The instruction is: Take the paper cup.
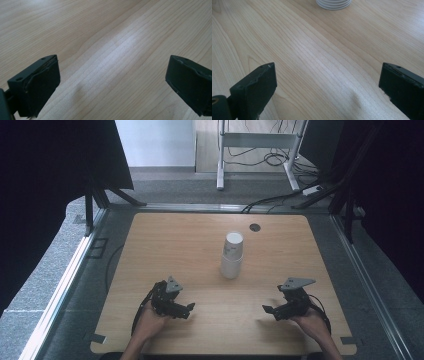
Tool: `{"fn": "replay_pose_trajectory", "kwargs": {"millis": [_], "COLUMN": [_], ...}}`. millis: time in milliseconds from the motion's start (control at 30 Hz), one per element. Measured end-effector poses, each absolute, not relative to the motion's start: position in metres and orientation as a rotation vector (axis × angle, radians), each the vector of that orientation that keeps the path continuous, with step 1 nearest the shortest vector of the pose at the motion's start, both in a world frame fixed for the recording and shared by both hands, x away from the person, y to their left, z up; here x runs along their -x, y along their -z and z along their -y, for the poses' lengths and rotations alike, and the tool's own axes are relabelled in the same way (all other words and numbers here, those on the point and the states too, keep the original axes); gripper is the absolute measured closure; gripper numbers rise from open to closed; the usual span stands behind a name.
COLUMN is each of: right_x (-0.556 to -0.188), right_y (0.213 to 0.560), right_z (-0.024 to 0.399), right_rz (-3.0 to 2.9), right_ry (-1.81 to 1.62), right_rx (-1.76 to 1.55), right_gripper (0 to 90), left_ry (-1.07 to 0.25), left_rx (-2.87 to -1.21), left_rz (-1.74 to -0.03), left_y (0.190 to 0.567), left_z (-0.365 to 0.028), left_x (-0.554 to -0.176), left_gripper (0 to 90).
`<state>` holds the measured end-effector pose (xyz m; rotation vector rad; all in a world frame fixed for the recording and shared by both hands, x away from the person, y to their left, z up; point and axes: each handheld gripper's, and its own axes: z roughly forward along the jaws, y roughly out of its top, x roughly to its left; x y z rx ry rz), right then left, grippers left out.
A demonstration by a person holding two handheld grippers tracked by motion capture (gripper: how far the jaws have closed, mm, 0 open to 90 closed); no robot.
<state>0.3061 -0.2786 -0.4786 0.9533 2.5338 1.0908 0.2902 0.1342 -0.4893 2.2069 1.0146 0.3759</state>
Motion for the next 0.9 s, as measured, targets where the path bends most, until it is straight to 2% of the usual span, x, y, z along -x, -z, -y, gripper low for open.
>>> {"fn": "replay_pose_trajectory", "kwargs": {"millis": [900], "right_x": [-0.319], "right_y": [0.46], "right_z": [0.271], "right_rz": [-2.551], "right_ry": [-1.095], "right_rx": [-0.903], "right_gripper": [1.7], "left_ry": [-0.381], "left_rx": [-2.2], "left_rz": [-0.946], "left_y": [0.476], "left_z": [-0.12], "left_x": [-0.311], "left_gripper": [0.1]}}
